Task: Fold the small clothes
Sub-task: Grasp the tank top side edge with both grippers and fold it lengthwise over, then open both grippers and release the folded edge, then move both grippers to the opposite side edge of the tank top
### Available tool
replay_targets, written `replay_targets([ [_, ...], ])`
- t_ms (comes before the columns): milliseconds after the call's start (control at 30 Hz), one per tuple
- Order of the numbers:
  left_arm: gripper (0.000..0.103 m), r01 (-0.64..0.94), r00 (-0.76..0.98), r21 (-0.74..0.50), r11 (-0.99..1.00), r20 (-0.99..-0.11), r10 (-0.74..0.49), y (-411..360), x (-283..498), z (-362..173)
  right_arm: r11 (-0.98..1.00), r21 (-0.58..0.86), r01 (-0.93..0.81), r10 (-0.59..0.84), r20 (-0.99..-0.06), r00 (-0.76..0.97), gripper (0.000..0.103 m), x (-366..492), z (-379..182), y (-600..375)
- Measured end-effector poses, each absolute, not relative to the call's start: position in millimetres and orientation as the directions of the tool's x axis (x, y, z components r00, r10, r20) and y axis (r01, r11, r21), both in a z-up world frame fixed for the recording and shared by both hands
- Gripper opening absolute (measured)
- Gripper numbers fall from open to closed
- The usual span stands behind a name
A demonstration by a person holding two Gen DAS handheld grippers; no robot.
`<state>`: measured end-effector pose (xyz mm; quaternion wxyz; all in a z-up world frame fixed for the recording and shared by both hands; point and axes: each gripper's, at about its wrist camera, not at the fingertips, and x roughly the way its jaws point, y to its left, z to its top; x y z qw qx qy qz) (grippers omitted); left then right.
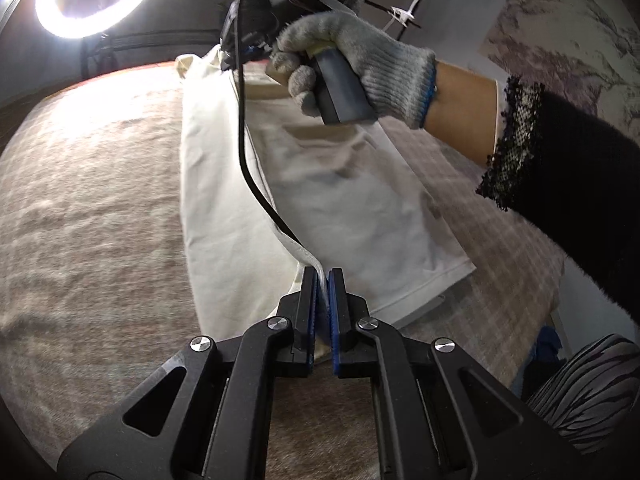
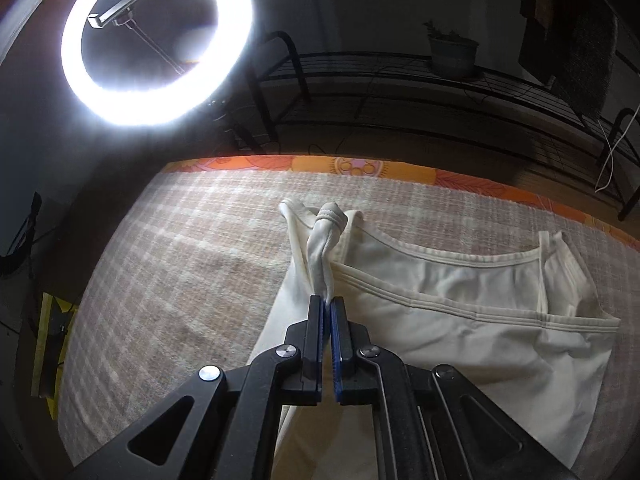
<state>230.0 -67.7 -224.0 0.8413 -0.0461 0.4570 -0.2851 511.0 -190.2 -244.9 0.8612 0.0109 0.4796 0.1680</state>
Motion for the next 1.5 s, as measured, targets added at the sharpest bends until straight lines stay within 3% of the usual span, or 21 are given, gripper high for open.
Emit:
replay_targets([
  [267, 0.005, 0.452, 0.323, -0.371, 0.812, -0.780, -0.536, -84.1, 242.6, -242.5, 0.962, 0.131, -0.241, 0.233, -0.853, 0.467, 0.002, 514.9, -269.0, -207.1],
  [300, 0.017, 0.456, 0.310, -0.369, 0.810, -0.787, -0.534, -85.2, 242.8, -244.5, 0.965, 0.121, -0.231, 0.219, -0.856, 0.468, 0.005, 515.1, -270.9, -209.9],
  [367, 0.040, 0.464, 0.283, -0.380, 0.800, -0.792, -0.540, -86.8, 241.4, -246.5, 0.972, 0.110, -0.205, 0.195, -0.865, 0.462, 0.020, 515.6, -274.1, -217.3],
  [400, 0.042, 0.472, 0.284, -0.376, 0.798, -0.791, -0.541, -87.0, 239.9, -245.1, 0.974, 0.118, -0.195, 0.198, -0.863, 0.464, 0.027, 514.8, -274.0, -223.1],
  [633, 0.042, 0.515, 0.353, -0.320, 0.795, -0.766, -0.538, -68.6, 222.0, -210.6, 0.966, 0.221, -0.133, 0.258, -0.807, 0.532, 0.035, 485.9, -236.3, -274.1],
  [900, 0.042, 0.471, 0.520, -0.195, 0.860, -0.726, -0.449, -30.9, 208.0, -147.9, 0.948, 0.300, -0.108, 0.298, -0.712, 0.636, 0.035, 402.5, -164.4, -337.1],
  [1167, 0.042, 0.406, 0.648, -0.160, 0.900, -0.644, -0.407, -39.4, 206.4, -88.6, 0.934, 0.346, -0.092, 0.300, -0.614, 0.730, 0.037, 302.3, -101.6, -382.8],
  [1233, 0.042, 0.423, 0.657, -0.140, 0.895, -0.633, -0.409, -55.5, 200.1, -84.3, 0.929, 0.359, -0.090, 0.300, -0.589, 0.751, 0.043, 275.7, -97.7, -390.2],
  [1500, 0.042, 0.482, 0.569, -0.145, 0.864, -0.698, -0.435, -135.5, 188.5, -132.4, 0.872, 0.485, -0.062, 0.358, -0.546, 0.757, 0.044, 222.3, -127.1, -443.1],
])
